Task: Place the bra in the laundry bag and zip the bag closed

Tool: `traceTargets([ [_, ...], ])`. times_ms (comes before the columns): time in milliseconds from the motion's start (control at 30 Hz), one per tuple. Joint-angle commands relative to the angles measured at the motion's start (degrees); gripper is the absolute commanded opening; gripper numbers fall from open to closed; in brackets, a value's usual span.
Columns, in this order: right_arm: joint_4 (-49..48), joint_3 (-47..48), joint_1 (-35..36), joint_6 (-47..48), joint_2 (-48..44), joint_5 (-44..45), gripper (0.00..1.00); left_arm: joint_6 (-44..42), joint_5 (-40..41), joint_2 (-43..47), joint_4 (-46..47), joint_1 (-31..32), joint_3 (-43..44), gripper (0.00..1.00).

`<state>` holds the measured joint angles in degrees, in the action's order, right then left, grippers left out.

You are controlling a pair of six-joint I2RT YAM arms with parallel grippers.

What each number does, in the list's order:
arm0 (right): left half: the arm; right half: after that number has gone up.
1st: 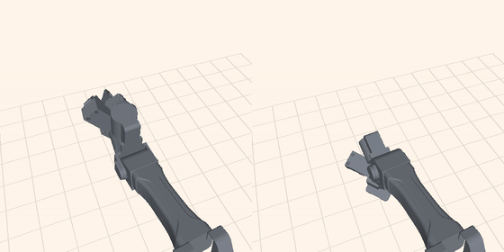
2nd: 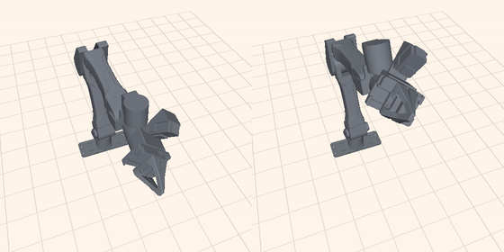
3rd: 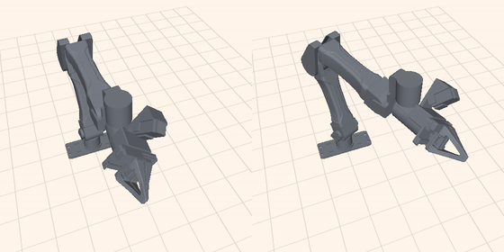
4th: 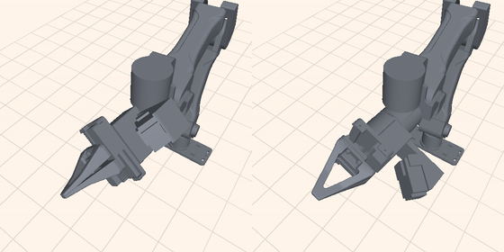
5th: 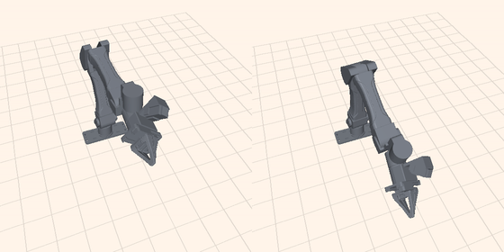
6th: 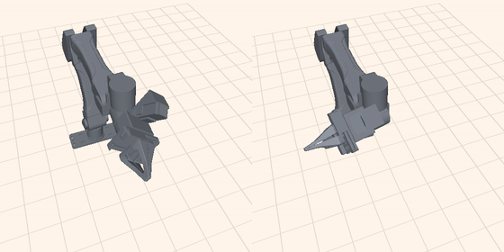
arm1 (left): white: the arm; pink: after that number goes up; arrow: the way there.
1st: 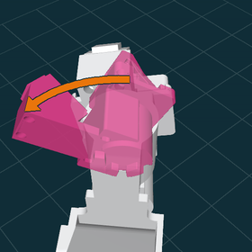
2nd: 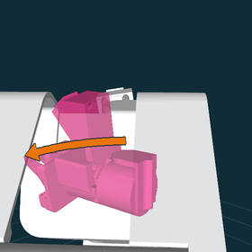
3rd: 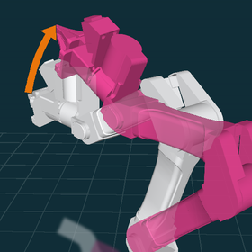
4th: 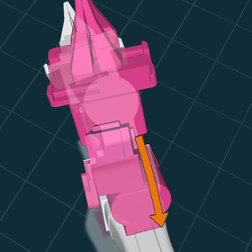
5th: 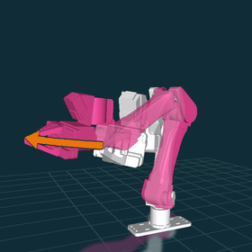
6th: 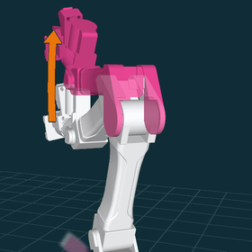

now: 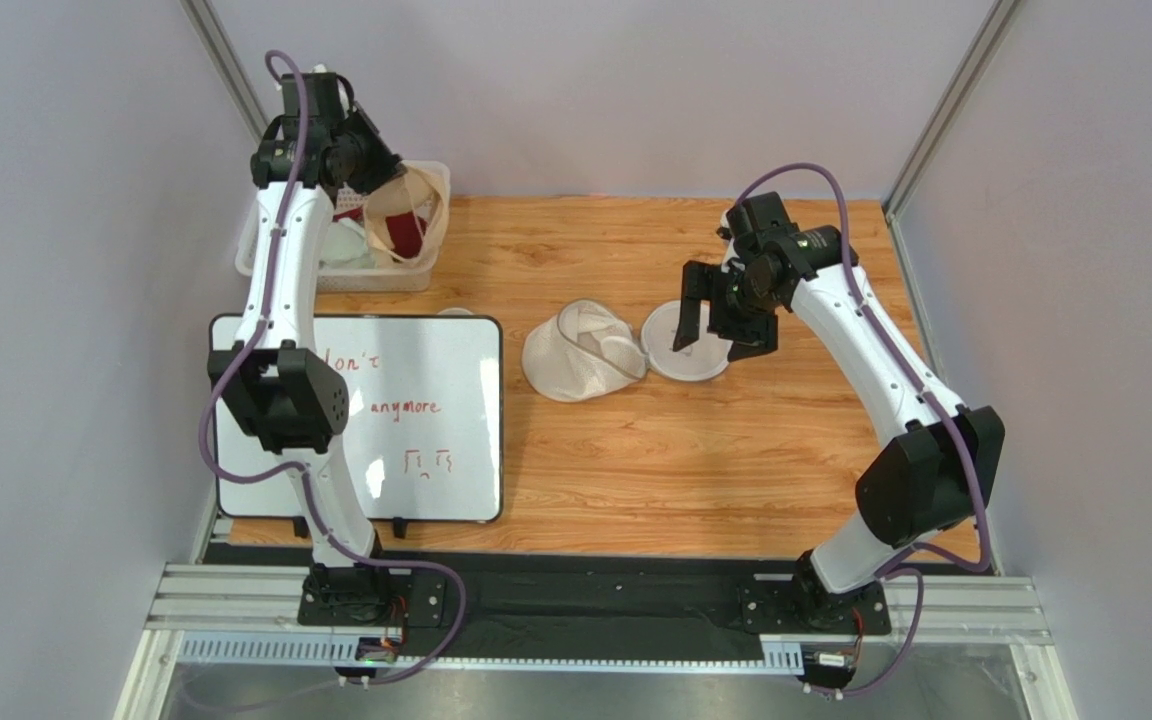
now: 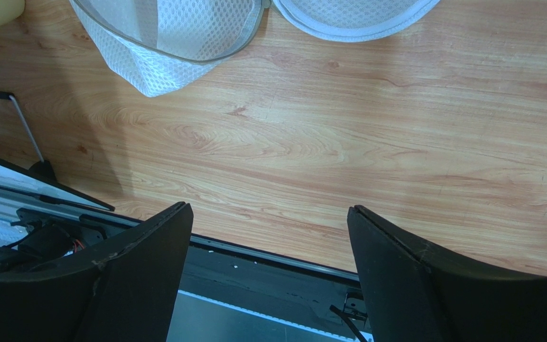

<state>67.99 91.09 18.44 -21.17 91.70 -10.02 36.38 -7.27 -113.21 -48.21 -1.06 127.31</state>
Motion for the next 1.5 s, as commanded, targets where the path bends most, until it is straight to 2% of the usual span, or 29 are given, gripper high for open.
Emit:
traceTargets([
  [0, -2.2, -0.2, -0.2, -0.6, -2.3, -2.4, 0.85, 6.4, -5.9, 6.0, 5.8, 2.4, -0.1, 0.0],
  [200, -2.5, 0.2, -0.2, -1.0, -2.8, -3.9, 0.85, 7.5, -7.9, 9.4, 8.6, 3.4, 5.1, 0.0],
  [333, -2.9, 0.4, -0.2, -1.3, -3.5, -5.1, 0.85, 8.0, -15.3, 9.8, 11.4, 5.4, 10.9, 0.0],
  [433, -2.8, 1.3, -0.2, -1.8, -4.2, -5.5, 0.85, 7.3, -18.6, 9.8, 11.5, 9.6, 13.9, 0.0],
  [600, -1.3, 2.5, -0.2, -3.1, -7.8, -5.9, 0.86, 3.8, -22.1, 12.0, 10.5, 17.6, 13.4, 0.0],
  [767, 1.9, 0.1, -0.2, -4.8, -15.4, -2.9, 0.87, 1.3, -22.4, 15.3, 8.7, 27.0, 6.2, 0.0],
  [900, 4.6, -6.0, -0.2, -8.4, -22.8, 0.3, 0.87, -4.1, -18.8, 14.9, 4.6, 37.7, 5.1, 0.0],
  [1067, 10.7, -12.9, -0.2, -14.5, -33.0, 7.3, 0.86, -8.0, -13.7, 14.4, 0.8, 48.0, 3.6, 0.0],
  [1167, 12.7, -15.8, -0.2, -16.9, -38.3, 12.4, 0.85, -12.0, -8.5, 15.7, 0.8, 55.5, -2.5, 0.0],
  [1233, 12.7, -17.3, -0.2, -16.9, -40.8, 13.4, 0.84, -13.4, -4.2, 17.1, 2.8, 60.6, -9.9, 0.0],
  [1267, 12.7, -18.9, -0.2, -16.6, -41.7, 13.3, 0.84, -13.1, -3.5, 17.8, 4.4, 61.9, -16.8, 0.0],
  [1333, 13.2, -20.2, -0.2, -16.2, -44.1, 13.0, 0.84, -12.1, -3.5, 20.9, 12.0, 64.5, -24.7, 0.0],
  [1367, 13.4, -21.8, -0.2, -16.0, -45.2, 13.1, 0.84, -10.9, -2.4, 22.1, 14.5, 65.2, -32.3, 0.0],
  [1433, 13.1, -23.9, -0.2, -15.8, -48.8, 12.8, 0.84, -9.5, -1.2, 25.8, 21.6, 66.7, -39.6, 0.0],
  [1467, 12.6, -26.2, -0.3, -15.3, -49.9, 12.2, 0.84, -8.0, 0.5, 27.1, 24.1, 67.1, -46.7, 0.0],
])
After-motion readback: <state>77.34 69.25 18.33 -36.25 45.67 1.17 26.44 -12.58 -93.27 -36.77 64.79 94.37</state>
